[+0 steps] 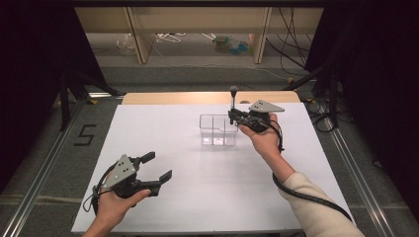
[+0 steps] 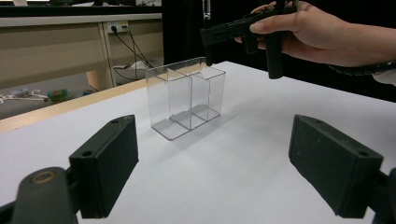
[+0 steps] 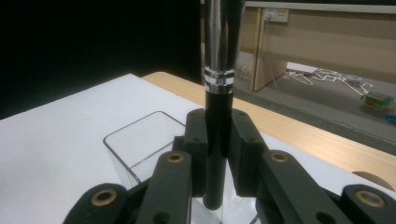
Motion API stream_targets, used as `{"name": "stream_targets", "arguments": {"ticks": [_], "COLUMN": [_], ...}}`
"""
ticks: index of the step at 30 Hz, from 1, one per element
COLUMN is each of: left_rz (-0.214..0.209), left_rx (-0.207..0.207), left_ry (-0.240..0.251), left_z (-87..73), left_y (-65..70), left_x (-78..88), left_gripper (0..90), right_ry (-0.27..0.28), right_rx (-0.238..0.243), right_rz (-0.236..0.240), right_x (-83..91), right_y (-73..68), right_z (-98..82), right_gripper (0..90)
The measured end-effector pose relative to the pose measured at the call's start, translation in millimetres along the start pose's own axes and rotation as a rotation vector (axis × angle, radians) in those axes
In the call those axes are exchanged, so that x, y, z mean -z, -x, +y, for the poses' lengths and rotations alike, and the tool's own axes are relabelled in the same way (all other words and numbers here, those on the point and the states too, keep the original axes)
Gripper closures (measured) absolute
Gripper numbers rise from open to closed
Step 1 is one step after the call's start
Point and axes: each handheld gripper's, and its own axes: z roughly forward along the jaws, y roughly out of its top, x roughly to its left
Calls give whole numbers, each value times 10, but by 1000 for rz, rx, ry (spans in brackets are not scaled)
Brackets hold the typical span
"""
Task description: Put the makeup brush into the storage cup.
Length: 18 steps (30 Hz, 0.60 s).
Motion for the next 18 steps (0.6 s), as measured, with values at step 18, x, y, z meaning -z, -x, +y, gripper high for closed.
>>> {"name": "stream_targets", "arguments": {"ticks": [18], "left_rz": [1], "left_rx": [7], "left_ry": [-2], "left_z": [-1], "left_y": [6], "left_x": [0], "left_gripper": [155], "right_ry": [-10], "right_rx": [-5], "right_rz": [-6], "right_x": [-20], "right_y": [15], "right_z": [-47], "right_gripper": [795]}}
